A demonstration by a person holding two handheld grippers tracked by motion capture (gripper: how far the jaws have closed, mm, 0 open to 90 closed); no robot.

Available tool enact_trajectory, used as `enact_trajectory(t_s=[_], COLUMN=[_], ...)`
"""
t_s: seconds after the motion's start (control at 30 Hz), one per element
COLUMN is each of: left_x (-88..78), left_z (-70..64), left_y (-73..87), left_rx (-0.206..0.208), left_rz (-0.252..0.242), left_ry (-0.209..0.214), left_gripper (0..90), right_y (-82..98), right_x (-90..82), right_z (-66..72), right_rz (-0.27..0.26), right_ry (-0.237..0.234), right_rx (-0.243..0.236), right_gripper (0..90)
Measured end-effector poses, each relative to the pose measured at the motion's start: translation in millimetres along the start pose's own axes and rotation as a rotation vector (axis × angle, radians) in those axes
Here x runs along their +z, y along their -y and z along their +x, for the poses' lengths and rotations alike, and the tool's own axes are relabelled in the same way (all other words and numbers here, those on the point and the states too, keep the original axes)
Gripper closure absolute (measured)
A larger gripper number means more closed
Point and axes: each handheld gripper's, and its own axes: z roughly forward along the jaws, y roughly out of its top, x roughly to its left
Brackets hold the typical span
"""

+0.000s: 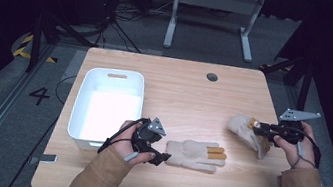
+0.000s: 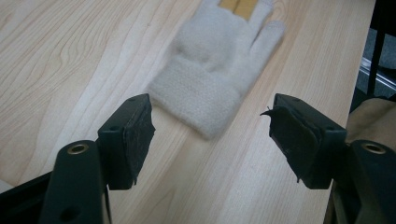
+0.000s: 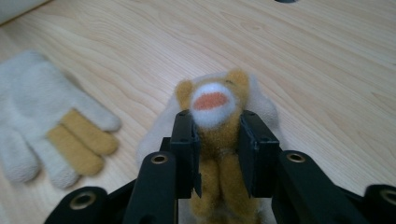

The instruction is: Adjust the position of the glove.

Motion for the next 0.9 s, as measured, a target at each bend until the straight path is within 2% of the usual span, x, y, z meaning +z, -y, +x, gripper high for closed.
enact_trajectory(t_s=[0.17, 0.53, 0.7, 0.9], left_x=[-0.3, -1.4, -2.6, -6.8], left_z=[-1.6, -1.2, -1.6, -2.0], left_y=[-1.5, -1.6, -0.6, 4.0], left_rx=[0.004, 0.002, 0.002, -0.009], left_rz=[-0.006, -0.009, -0.009, -0.012], left_ry=[0.015, 0.013, 0.01, 0.002], left_gripper=[31.0, 30.9, 31.0, 31.0], right_y=[-6.8, -18.8, -23.1, -33.7], right_x=[-5.9, -9.2, -9.3, -5.6], right_z=[8.6, 25.4, 31.5, 42.8], right_rz=[-0.005, -0.007, -0.008, -0.006], right_ry=[-0.029, -0.104, -0.151, -0.209], right_rx=[-0.032, -0.098, -0.123, -0.182], right_gripper=[70.0, 70.1, 70.1, 70.2])
